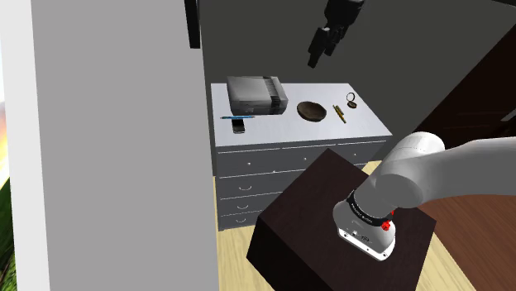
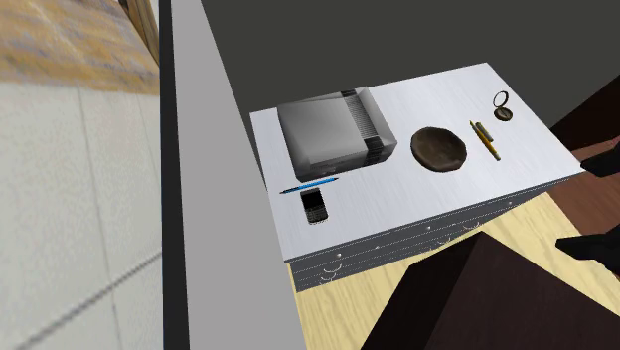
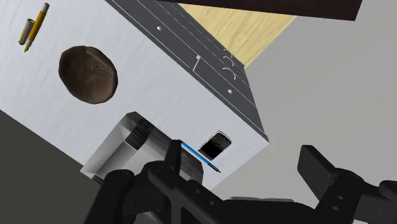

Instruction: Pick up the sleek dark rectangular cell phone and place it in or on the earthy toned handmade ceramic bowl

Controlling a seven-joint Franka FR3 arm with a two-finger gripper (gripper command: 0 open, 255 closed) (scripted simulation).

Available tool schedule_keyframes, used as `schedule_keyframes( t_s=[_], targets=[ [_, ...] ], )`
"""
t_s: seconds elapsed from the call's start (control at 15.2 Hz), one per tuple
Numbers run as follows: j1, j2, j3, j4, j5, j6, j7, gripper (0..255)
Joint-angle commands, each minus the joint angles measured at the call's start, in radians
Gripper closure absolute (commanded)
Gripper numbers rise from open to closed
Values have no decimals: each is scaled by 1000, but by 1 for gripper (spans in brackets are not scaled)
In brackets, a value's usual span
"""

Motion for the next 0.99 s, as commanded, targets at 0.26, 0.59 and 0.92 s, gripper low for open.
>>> schedule_keyframes(
  t_s=[0.26, 0.59, 0.92],
  targets=[
    [-10, 57, 20, -82, 10, 145, 68, 0],
    [-24, 165, 46, -151, 16, 330, 154, 0],
    [-41, 310, 73, -181, 12, 513, 243, 0]
  ],
)
